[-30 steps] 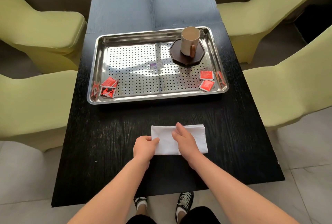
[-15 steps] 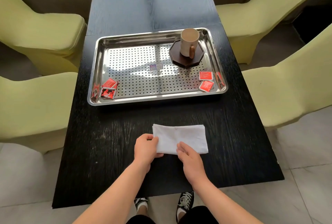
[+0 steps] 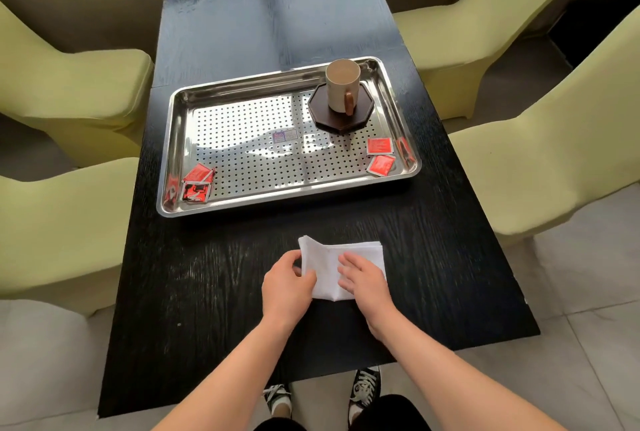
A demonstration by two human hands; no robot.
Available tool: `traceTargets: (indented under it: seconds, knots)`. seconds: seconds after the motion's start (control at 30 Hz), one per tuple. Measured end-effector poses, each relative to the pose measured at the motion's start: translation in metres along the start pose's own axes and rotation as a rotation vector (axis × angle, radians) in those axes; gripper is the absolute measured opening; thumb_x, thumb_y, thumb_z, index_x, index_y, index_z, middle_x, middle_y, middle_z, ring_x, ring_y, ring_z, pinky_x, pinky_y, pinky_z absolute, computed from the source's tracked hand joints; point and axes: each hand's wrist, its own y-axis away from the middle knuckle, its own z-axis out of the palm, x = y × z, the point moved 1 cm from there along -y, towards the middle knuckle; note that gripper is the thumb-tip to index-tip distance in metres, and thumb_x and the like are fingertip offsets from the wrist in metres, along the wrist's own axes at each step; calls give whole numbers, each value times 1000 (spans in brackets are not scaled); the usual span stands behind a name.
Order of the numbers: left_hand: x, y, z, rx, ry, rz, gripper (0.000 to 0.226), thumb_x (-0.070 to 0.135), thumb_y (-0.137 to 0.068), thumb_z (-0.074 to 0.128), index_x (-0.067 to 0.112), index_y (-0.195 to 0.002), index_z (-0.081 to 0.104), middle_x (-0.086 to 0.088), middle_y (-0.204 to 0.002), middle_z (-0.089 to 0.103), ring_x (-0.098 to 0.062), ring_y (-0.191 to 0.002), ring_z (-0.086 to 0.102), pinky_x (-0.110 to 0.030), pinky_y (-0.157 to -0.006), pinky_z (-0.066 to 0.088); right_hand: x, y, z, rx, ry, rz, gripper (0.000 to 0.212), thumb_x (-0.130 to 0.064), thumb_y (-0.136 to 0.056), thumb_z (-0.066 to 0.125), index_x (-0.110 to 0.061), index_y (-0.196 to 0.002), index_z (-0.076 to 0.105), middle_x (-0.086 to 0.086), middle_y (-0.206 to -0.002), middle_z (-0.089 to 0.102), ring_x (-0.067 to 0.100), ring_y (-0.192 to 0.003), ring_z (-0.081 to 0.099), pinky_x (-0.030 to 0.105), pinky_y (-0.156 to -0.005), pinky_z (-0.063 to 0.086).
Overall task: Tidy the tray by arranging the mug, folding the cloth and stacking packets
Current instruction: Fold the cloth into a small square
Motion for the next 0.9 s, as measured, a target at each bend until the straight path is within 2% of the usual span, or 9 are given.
traceTargets:
  seconds: [0.13,0.27,0.33,0.4,0.47,0.53,0.6,0.73,0.9]
  knots:
    - [16,6,9,9,-105,116,38,24,-88,68,27,-125,62,13,-80,65,-5,-71,65,-26,-66,58,-15,-15,6,-113,-5,63,44,-13,-101,48,-14,-145,49,2,-136,60,14,-117,61,29,-91,56]
    - [32,12,21,5,-205,198,47,24,-92,68,27,-137,55,10,-92,65,-4,-77,64,-20,-69,55,-15,-13,-2,-152,-41,100,43,-14,-102,48,-20,-144,49,0,-136,60,16,-120,61,40,-102,53]
    - [37,13,26,8,-245,205,51,24,-92,68,28,-140,53,5,-100,69,-8,-82,65,-24,-73,57,-11,-6,-14,-26,-77,50,33,-14,-101,51,-26,-129,62,-4,-125,67,11,-111,65,36,-94,58]
    - [40,15,31,14,-270,200,55,22,-91,68,29,-142,51,7,-99,69,-8,-82,64,-27,-77,59,-8,4,-33,236,-7,-53,28,-14,-98,52,-34,-109,68,-8,-111,70,9,-102,67,27,-80,58]
    - [41,16,35,15,-287,194,57,21,-90,68,28,-143,51,8,-97,68,-9,-83,64,-27,-79,57,-3,10,-51,383,168,-109,30,-13,-96,50,-30,-114,68,-12,-110,68,10,-103,63,20,-74,49]
    - [41,17,40,18,-296,192,54,20,-90,68,26,-142,53,6,-101,71,-11,-88,67,-24,-77,53,0,10,-61,350,309,-102,36,-13,-98,48,-21,-131,62,-7,-120,65,10,-106,57,22,-80,45]
    - [43,17,45,23,-309,183,51,20,-90,67,24,-140,56,4,-101,72,-12,-89,67,-22,-75,49,-1,7,-63,285,354,-96,39,-14,-99,46,-18,-136,59,-3,-127,64,12,-111,57,26,-86,46]
    - [51,19,59,-2,-363,198,46,20,-91,64,22,-137,58,2,-106,73,-15,-95,69,-25,-80,51,-6,3,-64,242,254,-74,37,-13,-97,45,-25,-123,69,-7,-108,71,9,-96,65,26,-74,55]
    - [57,25,83,-50,-416,237,42,22,-94,62,23,-136,57,1,-111,72,-16,-98,68,-29,-81,54,-6,2,-67,228,167,-35,36,-15,-96,48,-30,-120,71,-10,-110,71,11,-101,66,38,-88,59]
